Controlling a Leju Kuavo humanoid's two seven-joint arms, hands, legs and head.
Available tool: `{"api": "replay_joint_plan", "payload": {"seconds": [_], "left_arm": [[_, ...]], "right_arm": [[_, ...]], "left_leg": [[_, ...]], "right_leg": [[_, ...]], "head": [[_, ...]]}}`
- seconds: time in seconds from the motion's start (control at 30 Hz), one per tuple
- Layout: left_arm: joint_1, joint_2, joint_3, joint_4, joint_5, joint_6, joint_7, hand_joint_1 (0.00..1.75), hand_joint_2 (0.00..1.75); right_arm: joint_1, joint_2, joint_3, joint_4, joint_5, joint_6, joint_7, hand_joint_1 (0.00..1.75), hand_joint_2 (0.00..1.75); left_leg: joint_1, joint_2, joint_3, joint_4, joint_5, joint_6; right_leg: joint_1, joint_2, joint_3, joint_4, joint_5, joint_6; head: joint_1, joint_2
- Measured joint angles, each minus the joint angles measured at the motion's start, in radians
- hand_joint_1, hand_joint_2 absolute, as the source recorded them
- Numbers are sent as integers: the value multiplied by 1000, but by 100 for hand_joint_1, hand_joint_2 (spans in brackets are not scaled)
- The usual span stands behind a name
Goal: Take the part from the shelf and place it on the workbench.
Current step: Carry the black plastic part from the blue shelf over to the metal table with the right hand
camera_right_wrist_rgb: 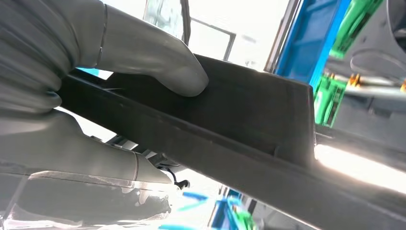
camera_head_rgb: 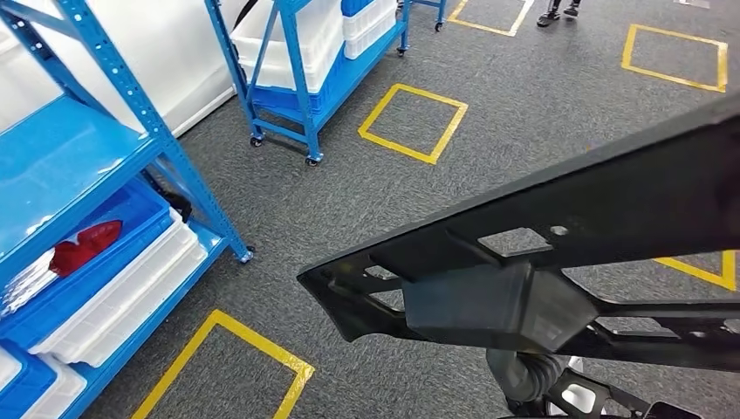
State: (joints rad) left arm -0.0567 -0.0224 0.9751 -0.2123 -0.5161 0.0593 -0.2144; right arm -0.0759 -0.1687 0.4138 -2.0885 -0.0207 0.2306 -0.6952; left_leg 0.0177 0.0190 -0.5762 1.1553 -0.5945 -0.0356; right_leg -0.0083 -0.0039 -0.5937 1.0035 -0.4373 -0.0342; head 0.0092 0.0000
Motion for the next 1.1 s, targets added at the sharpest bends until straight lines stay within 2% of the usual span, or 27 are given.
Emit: {"api": "replay_joint_plan", "payload": {"seconds": [0.03,0.07,0.1,0.13,0.17,0.23,0.27,0.3,0.33,0.37,0.4,0.43,0.5,0.53,0.57,0.6,0.63,0.67,0.73,0.77,0.8,0.87,0.9,0.97,1.0,1.03,1.1], "left_arm": [[2,-1,0,0,-7,3,6,0,175],[4,-3,0,0,-14,5,12,0,175],[4,-4,-1,0,-21,6,18,0,175],[3,-6,-2,0,-28,7,23,0,175],[3,-7,-2,0,-33,7,26,0,175],[2,-8,-3,0,-39,7,30,0,175],[1,-9,-3,0,-41,7,31,0,175],[0,-9,-3,0,-41,7,32,0,175],[-1,-9,-3,0,-41,8,32,0,175],[-3,-10,-3,0,-41,11,33,0,175],[-4,-10,-3,0,-40,13,33,0,175],[-5,-10,-3,0,-38,16,34,0,175],[-4,-10,-2,0,-32,20,34,0,175],[-3,-10,-1,0,-30,21,34,0,175],[-2,-10,-1,0,-29,21,34,0,175],[-2,-10,-1,0,-30,22,34,0,175],[-3,-10,-1,0,-31,22,34,0,175],[-3,-10,-1,0,-31,23,34,0,175],[-4,-10,-1,0,-30,22,33,0,175],[-5,-9,0,0,-29,20,32,0,175],[-5,-8,0,0,-29,18,31,0,175],[-7,-8,0,0,-29,14,28,0,175],[-8,-8,0,0,-29,13,26,0,175],[-9,-8,0,0,-28,9,24,0,175],[-9,-9,0,0,-28,7,24,0,175],[-7,-9,0,0,-28,5,24,0,175],[-4,-9,0,0,-29,3,24,0,175]], "right_arm": [[2,2,0,3,5,-4,0,175,175],[4,3,-1,6,12,-9,0,175,175],[7,5,-1,8,20,-16,0,175,175],[10,6,-1,10,27,-24,0,175,175],[12,7,-1,11,32,-31,0,175,175],[17,7,-1,12,34,-42,0,175,175],[19,7,-1,12,33,-46,0,175,175],[23,7,-1,13,31,-50,0,175,175],[26,7,-1,13,29,-52,0,175,175],[29,7,-1,13,28,-54,0,175,175],[30,7,-1,13,27,-54,0,175,175],[29,7,-1,13,26,-54,0,175,175],[28,7,-1,15,27,-56,0,175,175],[28,7,-2,16,29,-59,0,175,175],[31,6,-2,17,30,-64,0,175,175],[34,6,-3,17,32,-69,0,175,175],[37,5,-4,17,31,-73,0,175,175],[40,4,-7,17,27,-76,0,175,175],[44,3,-13,18,19,-80,0,175,175],[46,3,-16,18,17,-82,0,175,175],[48,3,-18,18,15,-84,0,175,175],[57,2,-22,16,17,-88,0,175,175],[61,1,-23,14,19,-89,0,175,175],[63,1,-25,9,26,-90,0,175,175],[64,0,-25,7,30,-91,0,175,175],[65,0,-25,7,32,-91,0,175,175],[67,0,-25,6,36,-92,0,175,175]], "left_leg": [[0,-8,-36,70,-27,0],[0,-11,-63,117,-36,1],[0,-12,-75,128,-25,3],[0,-15,-67,96,8,7],[0,-26,-44,32,52,12],[1,-79,7,-101,117,21],[0,-99,21,-139,129,23],[-1,-110,25,-154,128,25],[-3,-101,28,-160,128,27],[-4,-88,31,-164,131,32],[-3,-75,35,-170,134,38],[-1,-61,39,-175,137,43],[-3,-33,43,-181,138,51],[-4,-18,43,-180,137,52],[-6,-4,44,-180,135,52],[-6,10,45,-179,132,51],[-6,22,47,-178,130,49],[-6,33,50,-177,126,46],[-9,53,58,-172,115,36],[-12,62,62,-170,110,30],[-14,70,65,-170,106,24],[-13,87,71,-172,101,13],[-11,81,72,-166,93,7],[-6,41,47,-101,48,1],[-4,15,19,-38,15,0],[-4,-1,-16,34,-18,0],[-4,-11,-71,136,-49,1]], "right_leg": [[2,14,0,0,0,-2],[5,28,1,0,0,-3],[7,44,2,1,-1,-4],[8,59,4,1,-1,-4],[9,73,7,2,-2,-3],[10,99,6,6,-4,2],[8,111,2,8,-4,7],[5,123,-2,9,-3,13],[2,136,-6,8,0,21],[0,138,-8,9,0,27],[0,123,-13,18,-6,32],[2,98,-25,43,-21,36],[1,38,-81,153,-79,44],[-2,24,-117,221,-107,48],[-6,17,-144,273,-122,52],[-9,13,-155,292,-119,54],[-12,8,-144,269,-98,56],[-14,-1,-113,209,-64,57],[-11,-46,-42,74,-17,52],[-7,-61,-20,33,-8,47],[-3,-67,-14,19,-9,41],[0,-44,-15,18,-9,28],[-1,-33,-14,15,-7,22],[-4,-12,-11,9,-4,8],[-2,-2,-10,8,-4,3],[0,9,-10,9,-4,-1],[5,32,-10,9,-4,-3]], "head": [[-1,0],[-1,0],[-1,0],[-1,0],[-1,0],[0,0],[0,0],[0,0],[-1,0],[-1,0],[0,0],[1,0],[3,0],[4,0],[4,0],[4,0],[4,0],[4,0],[4,0],[3,0],[3,0],[3,0],[2,0],[-2,0],[-3,0],[-5,0],[-5,0]]}}
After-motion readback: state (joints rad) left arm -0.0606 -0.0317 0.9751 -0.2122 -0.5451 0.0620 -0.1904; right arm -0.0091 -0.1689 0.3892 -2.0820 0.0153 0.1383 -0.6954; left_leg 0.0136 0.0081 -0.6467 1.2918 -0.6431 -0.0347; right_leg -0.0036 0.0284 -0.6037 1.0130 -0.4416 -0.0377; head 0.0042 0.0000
